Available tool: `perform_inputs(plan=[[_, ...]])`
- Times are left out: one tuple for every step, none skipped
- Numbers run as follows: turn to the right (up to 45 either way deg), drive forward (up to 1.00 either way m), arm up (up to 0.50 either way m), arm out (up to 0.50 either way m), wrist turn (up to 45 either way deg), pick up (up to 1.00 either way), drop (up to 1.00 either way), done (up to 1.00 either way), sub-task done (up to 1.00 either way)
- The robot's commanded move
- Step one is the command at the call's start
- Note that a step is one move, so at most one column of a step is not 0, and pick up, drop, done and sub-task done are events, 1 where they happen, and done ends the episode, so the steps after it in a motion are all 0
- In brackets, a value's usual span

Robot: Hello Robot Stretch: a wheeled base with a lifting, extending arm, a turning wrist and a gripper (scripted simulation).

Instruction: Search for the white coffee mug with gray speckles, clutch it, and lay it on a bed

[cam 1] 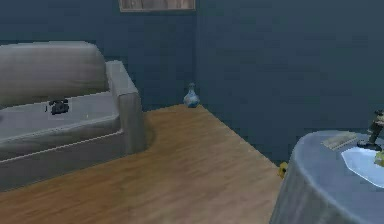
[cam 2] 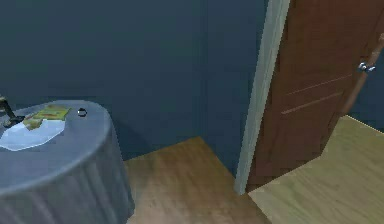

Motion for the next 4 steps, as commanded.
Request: perform_inputs(plan=[[0.0,0.10,0.00,0.00,0.0,0.00,0.00,0.00,0.00],[-45.0,0.00,0.00,0.00,0.0,0.00,0.00,0.00,0.00],[-39.0,0.00,0.00,0.00,0.0,0.00,0.00,0.00,0.00],[0.0,0.85,0.00,0.00,0.0,0.00,0.00,0.00,0.00]])
